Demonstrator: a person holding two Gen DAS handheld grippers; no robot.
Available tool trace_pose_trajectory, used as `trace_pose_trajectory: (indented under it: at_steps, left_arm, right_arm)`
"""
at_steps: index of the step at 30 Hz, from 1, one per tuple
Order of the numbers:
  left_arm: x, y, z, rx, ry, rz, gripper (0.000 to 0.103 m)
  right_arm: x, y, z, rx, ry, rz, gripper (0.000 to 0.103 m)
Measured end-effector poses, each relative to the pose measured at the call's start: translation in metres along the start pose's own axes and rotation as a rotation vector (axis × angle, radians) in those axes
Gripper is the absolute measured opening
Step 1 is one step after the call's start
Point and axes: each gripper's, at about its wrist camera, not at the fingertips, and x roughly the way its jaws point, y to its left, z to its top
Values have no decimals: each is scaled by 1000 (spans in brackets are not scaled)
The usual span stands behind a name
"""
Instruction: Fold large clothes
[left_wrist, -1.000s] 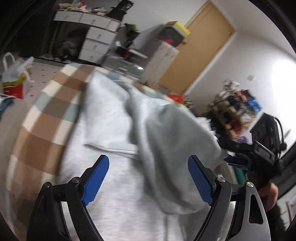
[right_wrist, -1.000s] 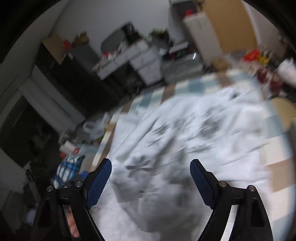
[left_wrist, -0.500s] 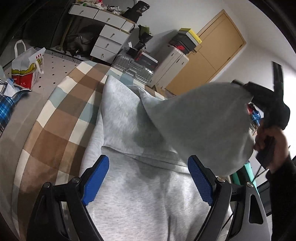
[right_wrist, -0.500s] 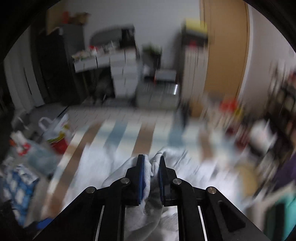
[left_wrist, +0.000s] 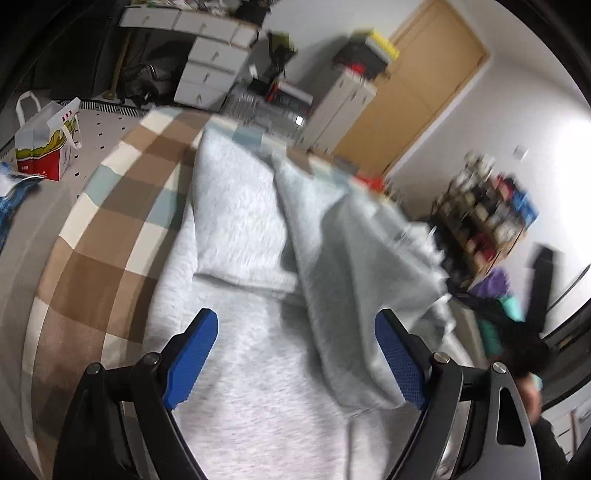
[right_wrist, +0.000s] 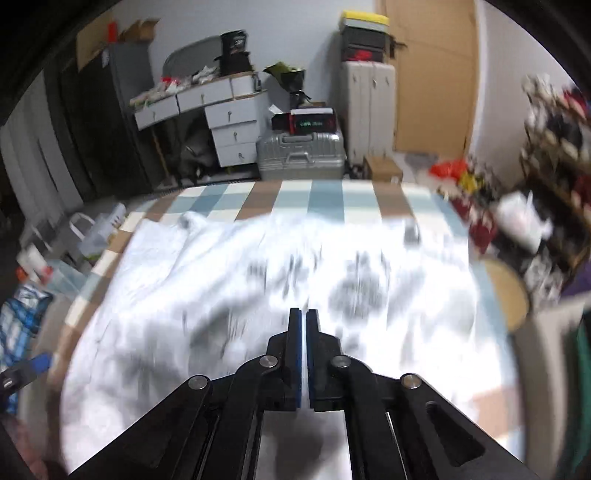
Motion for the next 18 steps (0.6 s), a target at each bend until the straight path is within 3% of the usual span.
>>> trace_pose_trajectory:
  at_steps: [1, 2, 3, 5, 7, 8, 11, 12, 13, 14, 15, 17, 18]
  left_arm:
    - [12, 1, 3, -14, 24, 26, 84]
    - [26, 1, 6, -36, 77, 43, 84]
    - [36, 1, 8, -55, 120, 39, 84]
    - [62, -4, 9, -75, 239, -22, 84]
    - [80, -11, 6, -67, 310, -2, 82]
    - [86, -14, 5, -69, 325, -9, 74]
    - [96, -21, 3, -81, 353, -20, 66]
    - [97, -25, 3, -71, 352, -32, 58]
    - [99, -29, 3, -65, 366, -52, 34]
    - [99, -32, 1, -63, 361, -50, 22]
    - [96, -35, 0, -53, 339, -39, 22]
    - [92, -41, -2, -29, 315, -43, 6]
    - [89, -44, 0, -20, 308, -42, 6]
  right_arm:
    - [-8, -1, -7, 31, -8, 36, 4]
    - [-20, -3, -16, 64, -31, 64, 14]
    - [-31, -6, -24, 83, -49, 71, 40]
    - [-46, -4, -43, 130, -107, 51, 73]
    - [-47, -10, -51, 168, -132, 24, 74]
    - [-42, -13, -53, 199, -114, 34, 74]
    - [-10, -32, -56, 354, 15, 116, 73]
    - [0, -36, -56, 390, 59, 143, 70]
    - [8, -41, -56, 423, 81, 192, 70]
    - [14, -43, -54, 431, 86, 229, 67]
    - [16, -44, -54, 434, 83, 256, 52]
    - [18, -42, -49, 418, 77, 304, 33]
    - [17, -40, -48, 405, 76, 307, 29]
